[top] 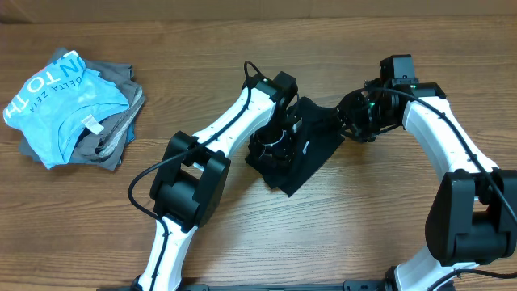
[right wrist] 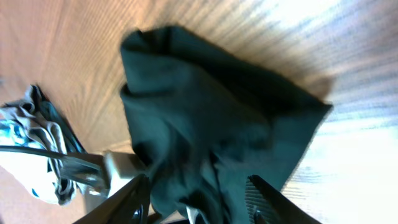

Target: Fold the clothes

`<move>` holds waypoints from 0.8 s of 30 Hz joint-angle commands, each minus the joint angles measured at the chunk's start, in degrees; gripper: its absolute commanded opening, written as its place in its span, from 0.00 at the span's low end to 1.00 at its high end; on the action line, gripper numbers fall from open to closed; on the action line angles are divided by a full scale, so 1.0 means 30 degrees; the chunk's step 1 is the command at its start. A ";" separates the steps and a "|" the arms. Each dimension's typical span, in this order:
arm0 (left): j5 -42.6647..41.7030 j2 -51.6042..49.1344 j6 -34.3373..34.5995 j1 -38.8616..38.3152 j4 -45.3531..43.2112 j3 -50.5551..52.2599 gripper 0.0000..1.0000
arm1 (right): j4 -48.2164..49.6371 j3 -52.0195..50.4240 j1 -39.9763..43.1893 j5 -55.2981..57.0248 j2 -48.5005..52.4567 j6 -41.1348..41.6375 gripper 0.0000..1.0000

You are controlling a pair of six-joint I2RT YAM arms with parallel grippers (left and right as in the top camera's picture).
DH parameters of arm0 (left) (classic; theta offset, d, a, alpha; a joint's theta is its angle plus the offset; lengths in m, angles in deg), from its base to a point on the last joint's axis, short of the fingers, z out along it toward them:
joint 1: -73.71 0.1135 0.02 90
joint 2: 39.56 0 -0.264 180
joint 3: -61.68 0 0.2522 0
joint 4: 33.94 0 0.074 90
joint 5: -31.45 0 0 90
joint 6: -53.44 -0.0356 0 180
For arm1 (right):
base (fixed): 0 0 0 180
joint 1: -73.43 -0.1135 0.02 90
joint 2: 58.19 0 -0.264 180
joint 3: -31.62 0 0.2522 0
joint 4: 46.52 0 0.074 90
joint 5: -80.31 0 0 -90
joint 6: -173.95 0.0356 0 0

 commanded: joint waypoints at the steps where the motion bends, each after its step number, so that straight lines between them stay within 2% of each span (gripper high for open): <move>1: 0.0182 0.0073 0.0131 -0.0007 -0.0117 0.0277 0.43 | 0.0860 -0.0073 0.0029 0.0350 -0.0364 0.0481 0.48; 3: 0.0182 0.0073 0.0131 0.0000 -0.0219 0.0277 0.44 | 0.1246 -0.0073 0.0029 0.0605 -0.0364 0.1005 0.40; 5: 0.0372 0.0073 0.0146 0.0022 -0.0240 0.0277 0.44 | 0.1282 -0.0073 0.0029 0.1086 -0.0364 0.1239 0.25; 11: 0.0663 0.0073 0.0197 0.0036 -0.0233 0.0277 0.45 | 0.0401 -0.0073 0.0051 0.2419 -0.0364 0.0969 0.08; 12: 0.0663 0.0073 0.0197 0.0036 -0.0233 0.0277 0.46 | 0.0386 -0.0073 0.0051 0.2448 -0.0364 0.0852 0.09; 13: 0.0663 0.0073 0.0204 0.0036 -0.0233 0.0277 0.46 | 0.0335 -0.0073 0.0051 0.2353 -0.0364 0.0860 0.17; 14: 0.0663 0.0073 0.0197 0.0036 -0.0226 0.0277 0.46 | 0.0328 -0.0073 0.0051 0.2098 -0.0364 0.0860 0.38; 15: 0.0663 0.0073 0.0204 0.0036 -0.0226 0.0277 0.46 | 0.0328 -0.0073 0.0051 0.1829 -0.0364 0.0860 0.47; 21: 0.0663 0.0073 0.0197 0.0036 -0.0313 0.0277 0.47 | 0.1122 -0.0517 -0.0415 0.1719 -0.0364 0.1202 0.48; 24: 0.0663 0.0073 0.0204 0.0036 -0.0299 0.0277 0.47 | 0.2157 -0.1355 -0.0466 0.1821 -0.0364 0.1960 0.40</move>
